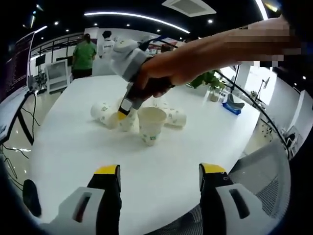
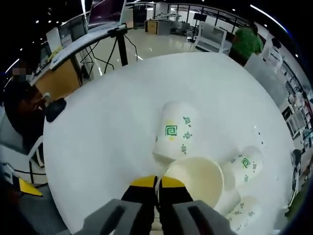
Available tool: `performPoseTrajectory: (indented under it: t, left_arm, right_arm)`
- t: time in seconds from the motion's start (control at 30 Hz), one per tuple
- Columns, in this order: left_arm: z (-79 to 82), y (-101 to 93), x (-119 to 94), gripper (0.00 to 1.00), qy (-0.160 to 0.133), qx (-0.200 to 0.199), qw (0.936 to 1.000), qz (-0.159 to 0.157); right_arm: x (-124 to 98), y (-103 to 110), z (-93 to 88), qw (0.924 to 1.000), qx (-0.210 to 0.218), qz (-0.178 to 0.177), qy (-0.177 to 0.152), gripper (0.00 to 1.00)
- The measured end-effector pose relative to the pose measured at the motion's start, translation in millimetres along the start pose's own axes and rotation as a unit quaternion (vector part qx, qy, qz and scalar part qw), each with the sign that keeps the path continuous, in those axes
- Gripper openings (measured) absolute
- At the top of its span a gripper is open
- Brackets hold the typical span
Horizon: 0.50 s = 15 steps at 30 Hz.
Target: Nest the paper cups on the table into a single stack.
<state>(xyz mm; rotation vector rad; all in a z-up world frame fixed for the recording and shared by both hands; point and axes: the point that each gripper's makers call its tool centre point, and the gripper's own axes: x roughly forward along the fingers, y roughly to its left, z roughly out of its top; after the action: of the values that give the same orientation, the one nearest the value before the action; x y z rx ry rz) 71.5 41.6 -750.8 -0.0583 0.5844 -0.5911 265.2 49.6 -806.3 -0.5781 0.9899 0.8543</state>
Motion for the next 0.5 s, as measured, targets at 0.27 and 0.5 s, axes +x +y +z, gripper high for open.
performPoseTrajectory:
  t: [0.27, 0.5]
  left_arm:
    - [-1.6, -5.1, 0.1, 0.63, 0.003, 0.012, 0.9999, -0.009]
    - [-0.4, -5.3, -0.6, 0.64, 0.000, 0.009, 0.9999, -0.012]
  right_arm:
    - [-13.9, -2.0, 17.7, 0.9996, -0.007, -0.011, -0.023, 0.00]
    - [-34.2, 1.9, 22.2, 0.9992, -0.023, -0.019, -0.026, 0.00]
